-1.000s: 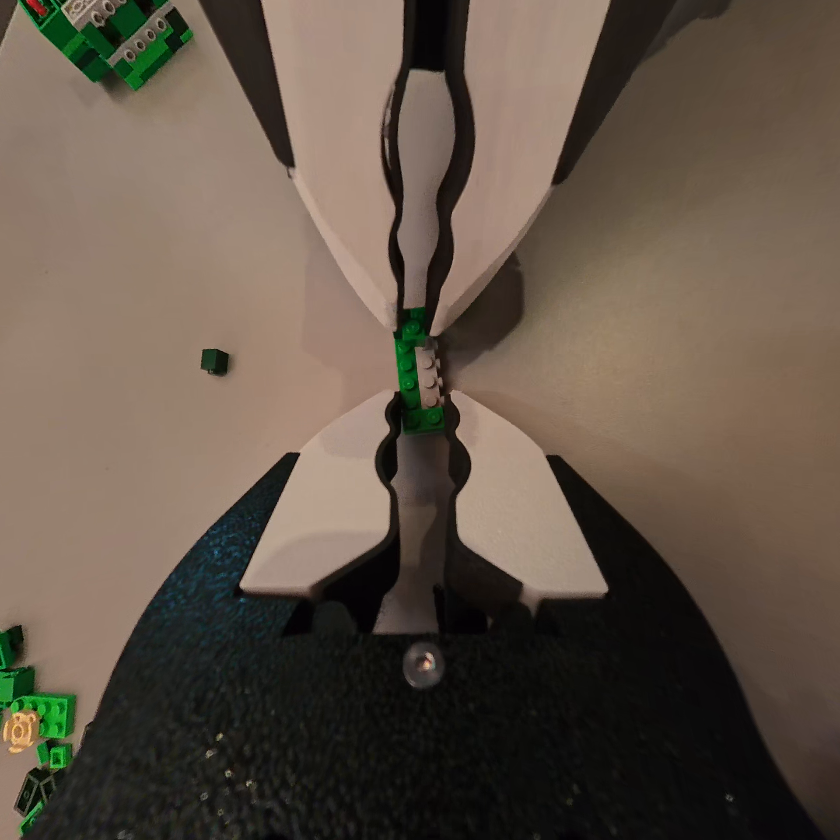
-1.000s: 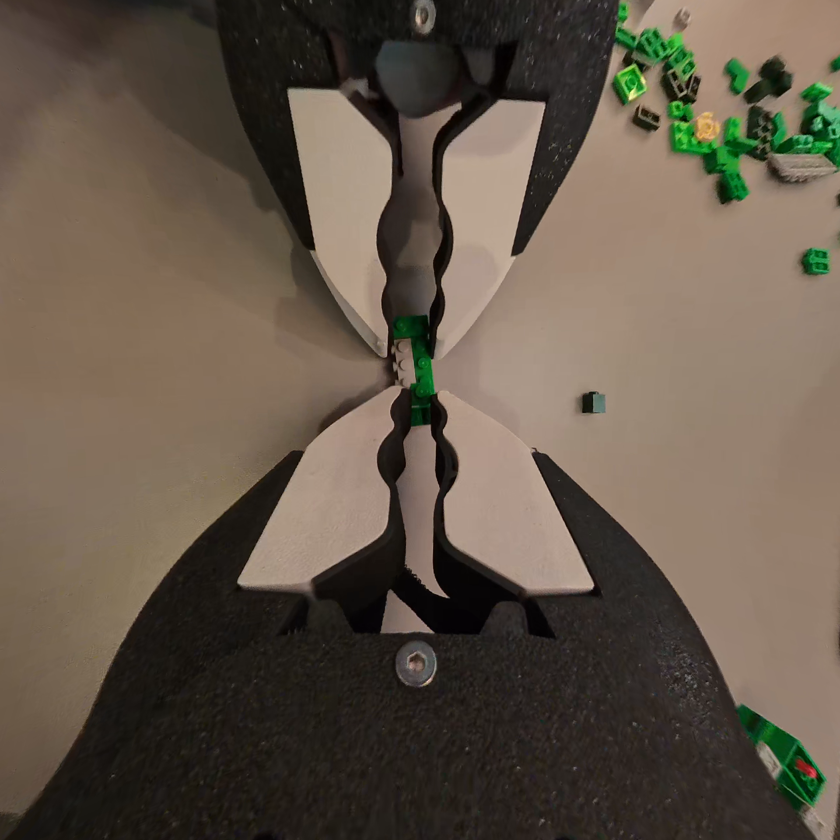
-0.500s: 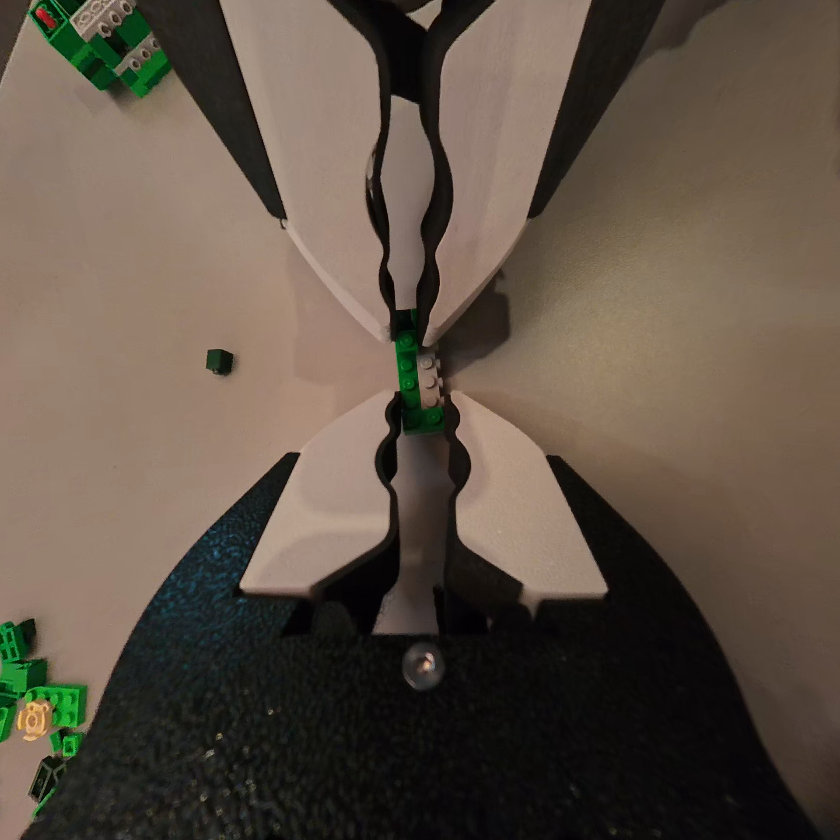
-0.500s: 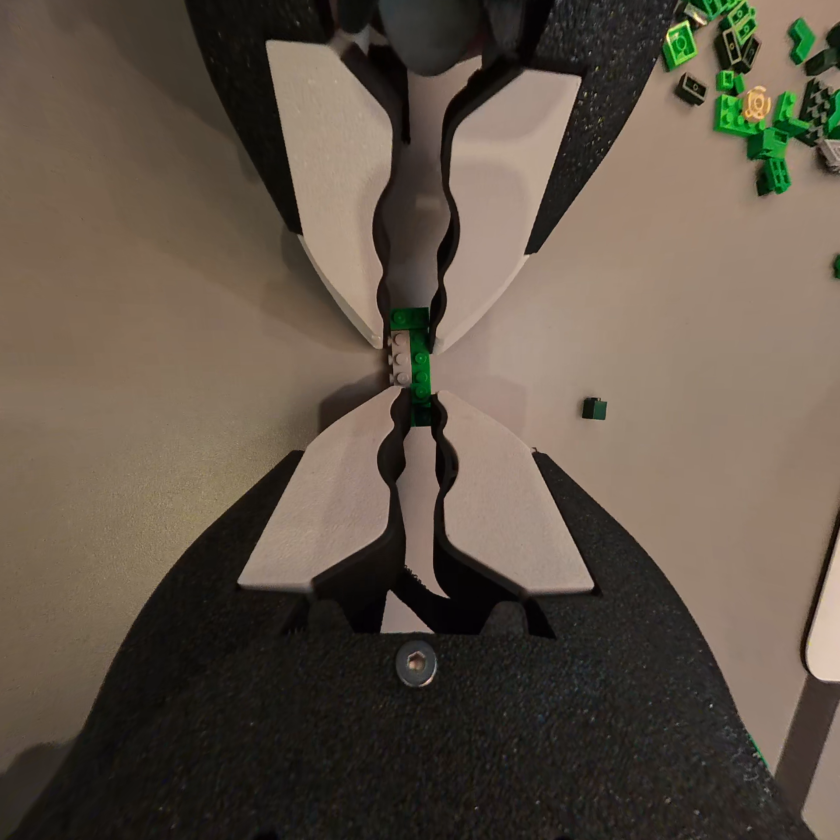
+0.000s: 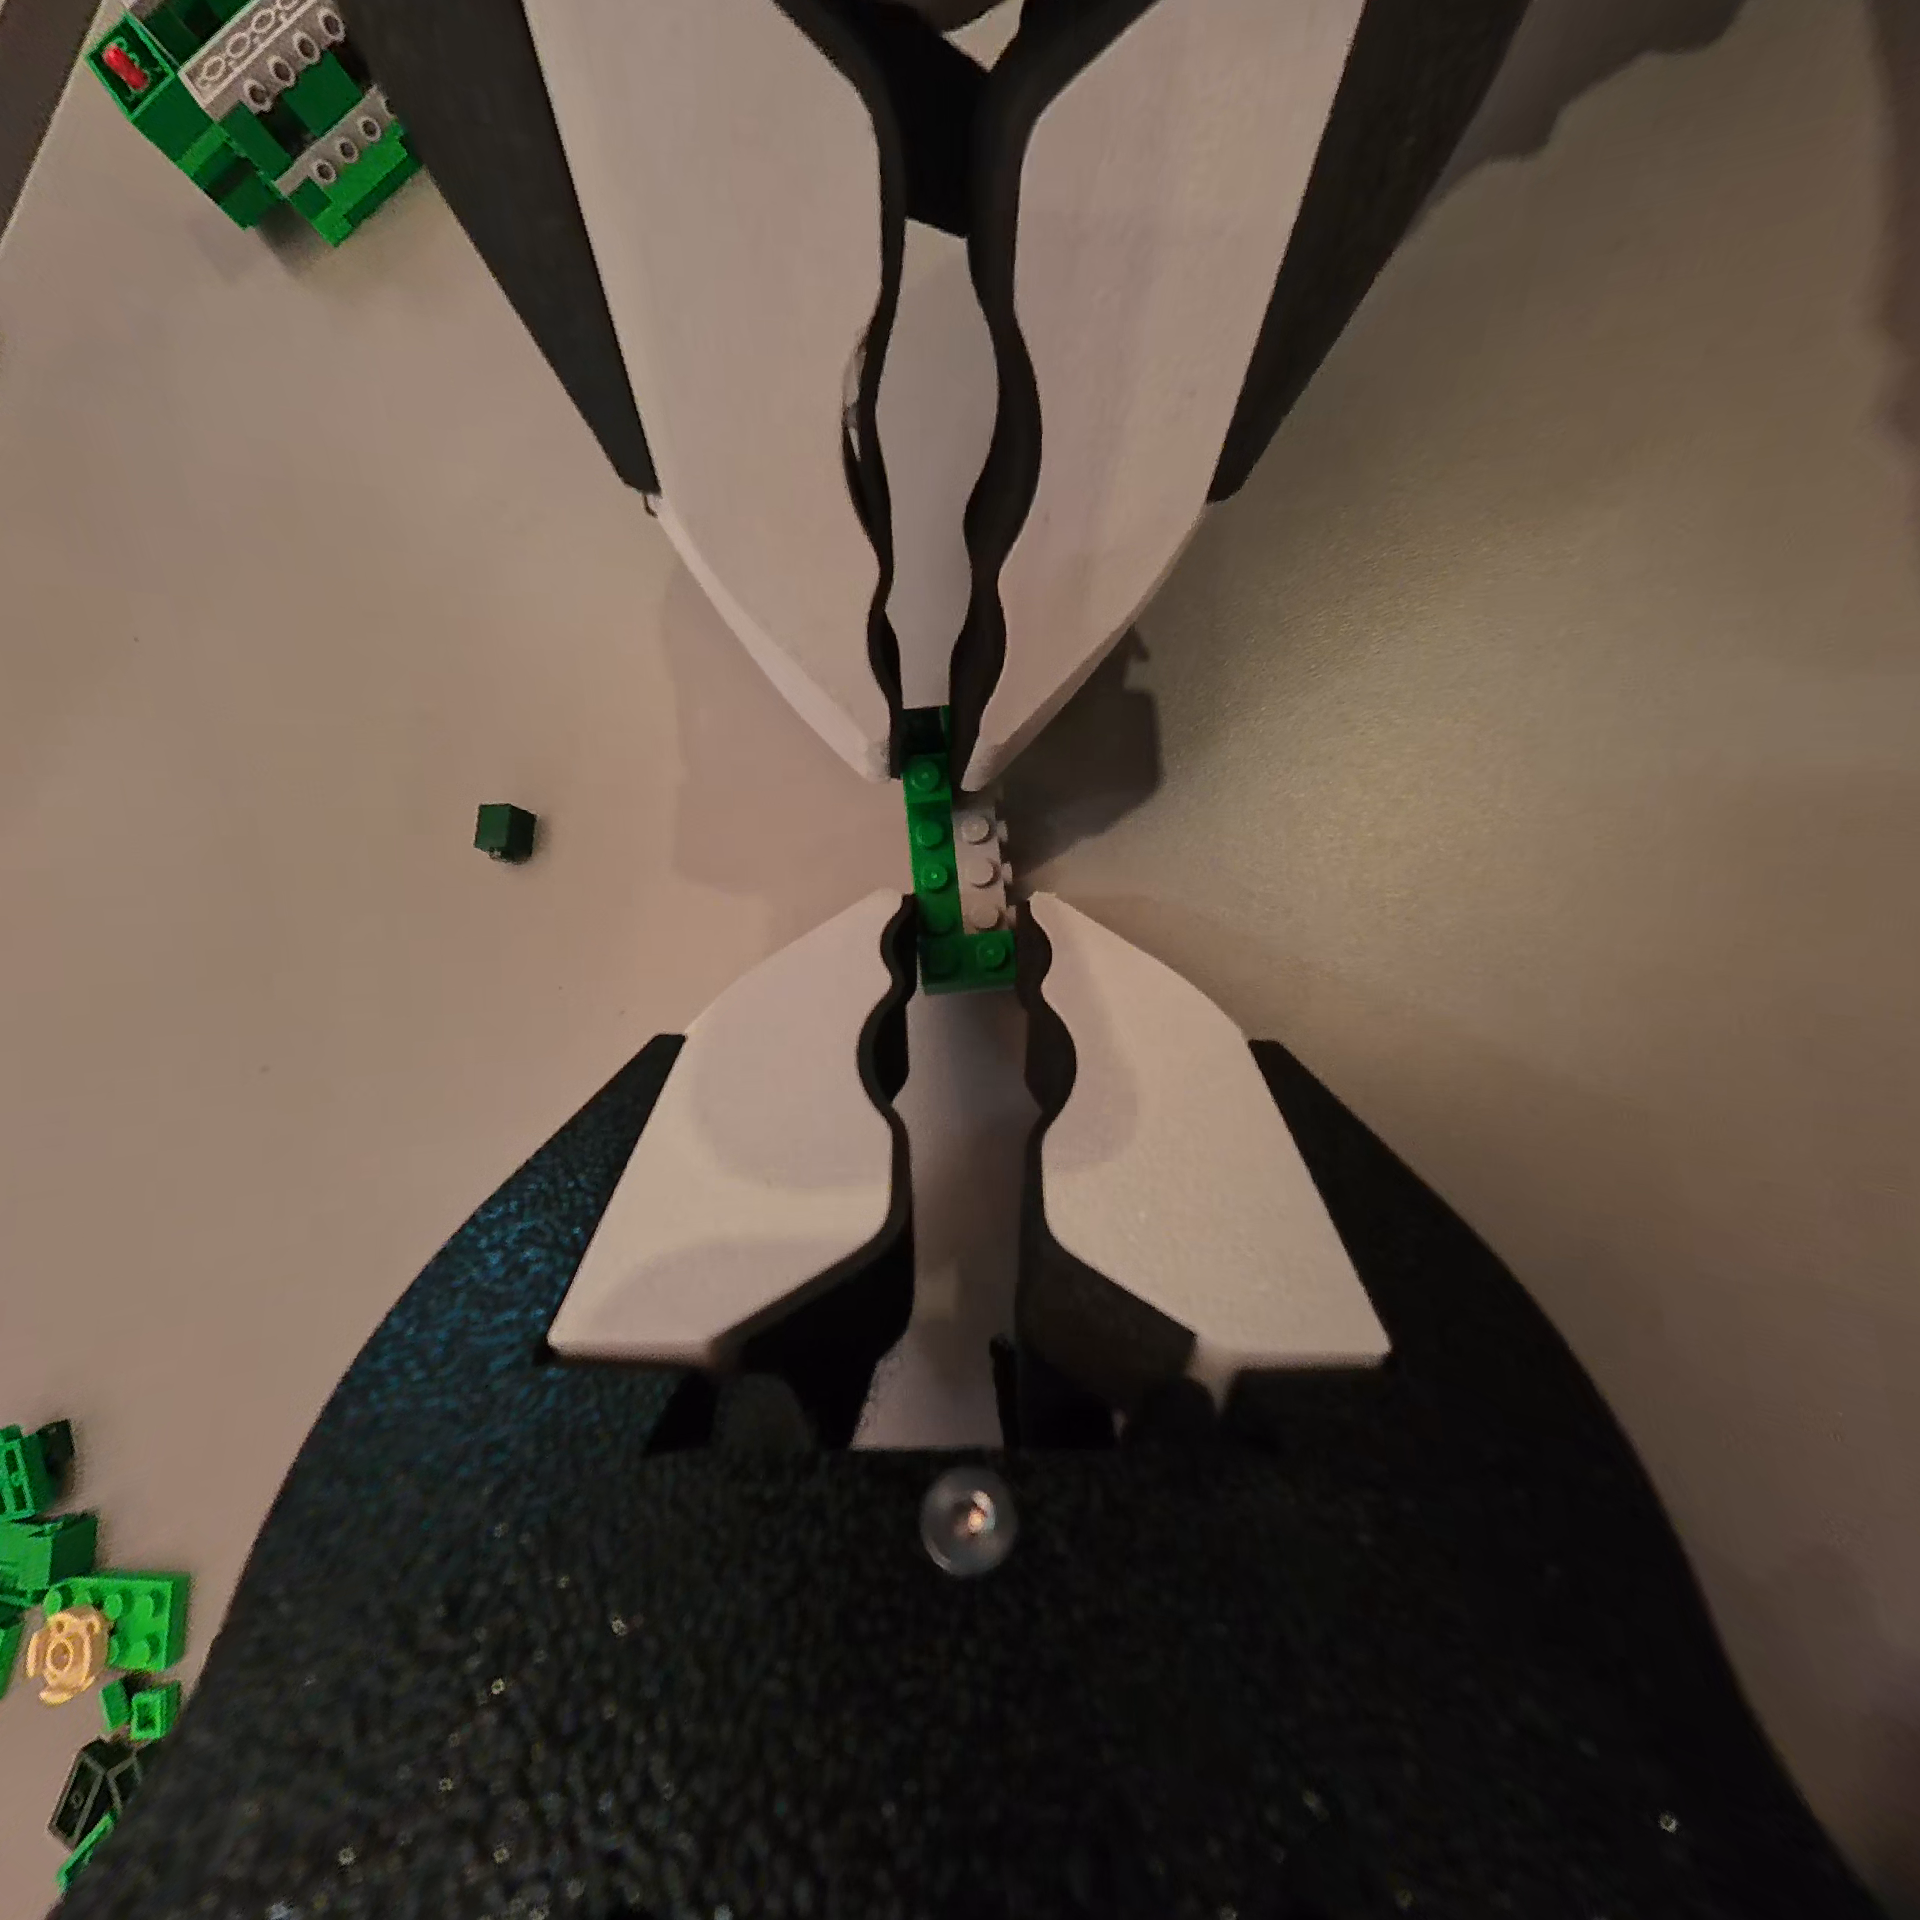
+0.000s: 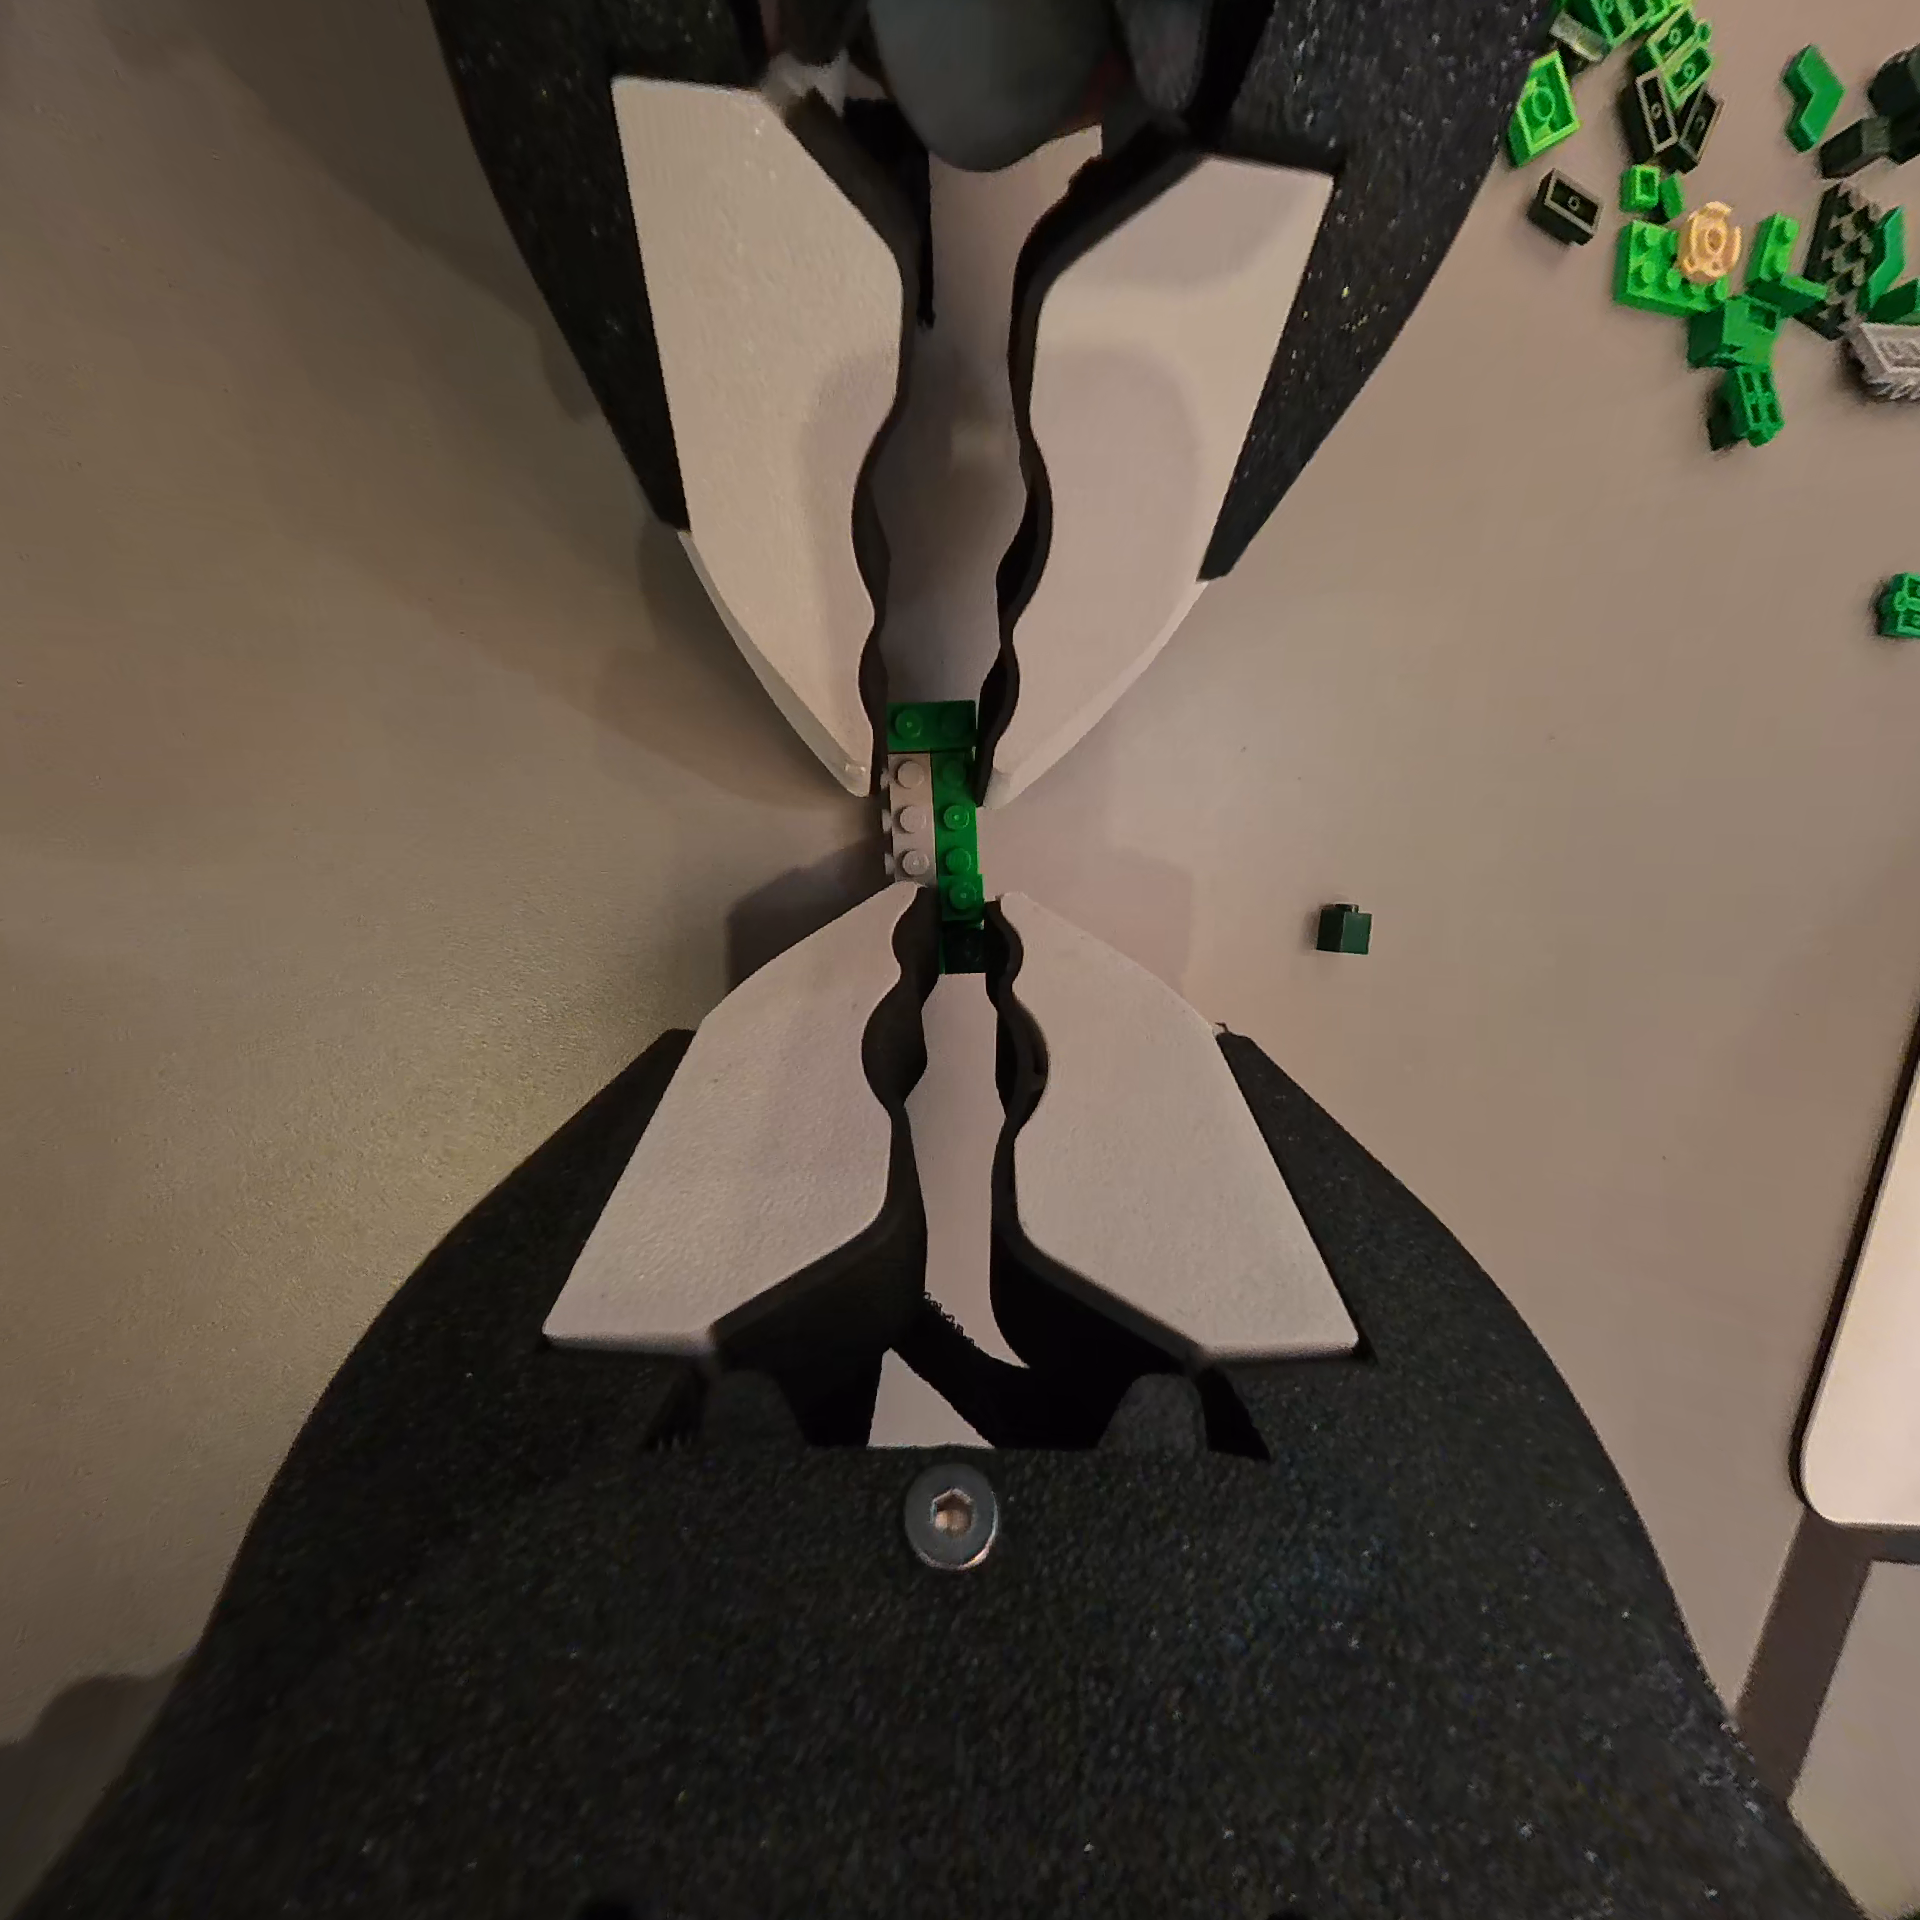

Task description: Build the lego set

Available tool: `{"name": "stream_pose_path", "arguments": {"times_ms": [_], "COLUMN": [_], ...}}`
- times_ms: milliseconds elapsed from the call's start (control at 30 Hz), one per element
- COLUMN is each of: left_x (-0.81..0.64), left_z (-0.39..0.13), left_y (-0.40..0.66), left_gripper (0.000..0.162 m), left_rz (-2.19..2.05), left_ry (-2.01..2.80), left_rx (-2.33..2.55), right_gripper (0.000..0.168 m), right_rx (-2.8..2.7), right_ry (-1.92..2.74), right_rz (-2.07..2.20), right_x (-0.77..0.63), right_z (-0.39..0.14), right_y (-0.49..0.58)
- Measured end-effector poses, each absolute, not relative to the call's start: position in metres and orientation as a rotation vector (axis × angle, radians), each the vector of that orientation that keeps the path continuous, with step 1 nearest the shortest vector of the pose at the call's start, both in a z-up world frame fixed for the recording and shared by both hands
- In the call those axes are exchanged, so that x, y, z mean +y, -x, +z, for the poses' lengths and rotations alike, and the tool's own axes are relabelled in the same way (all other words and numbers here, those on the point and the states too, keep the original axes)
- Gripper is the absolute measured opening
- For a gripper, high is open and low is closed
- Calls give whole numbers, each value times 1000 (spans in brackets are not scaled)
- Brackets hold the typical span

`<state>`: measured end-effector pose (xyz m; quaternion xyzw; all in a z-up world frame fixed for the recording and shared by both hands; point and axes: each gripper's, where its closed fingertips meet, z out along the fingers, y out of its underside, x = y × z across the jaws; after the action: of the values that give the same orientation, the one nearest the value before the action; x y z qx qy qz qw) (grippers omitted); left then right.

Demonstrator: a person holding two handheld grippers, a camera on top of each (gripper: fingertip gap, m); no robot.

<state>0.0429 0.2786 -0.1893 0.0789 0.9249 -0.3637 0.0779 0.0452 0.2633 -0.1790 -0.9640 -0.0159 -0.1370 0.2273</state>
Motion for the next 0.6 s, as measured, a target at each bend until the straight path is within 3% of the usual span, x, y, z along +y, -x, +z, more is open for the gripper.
{"name": "stream_pose_path", "arguments": {"times_ms": [600], "left_x": [279], "left_z": [-189], "left_y": [-43], "left_gripper": [17], "left_rz": [-1103], "left_ry": [-230], "left_rx": [2775], "right_gripper": [10], "right_rx": [-24], "right_ry": [2667], "right_rz": [-370], "right_x": [263], "right_z": [-179], "right_y": [-45]}}
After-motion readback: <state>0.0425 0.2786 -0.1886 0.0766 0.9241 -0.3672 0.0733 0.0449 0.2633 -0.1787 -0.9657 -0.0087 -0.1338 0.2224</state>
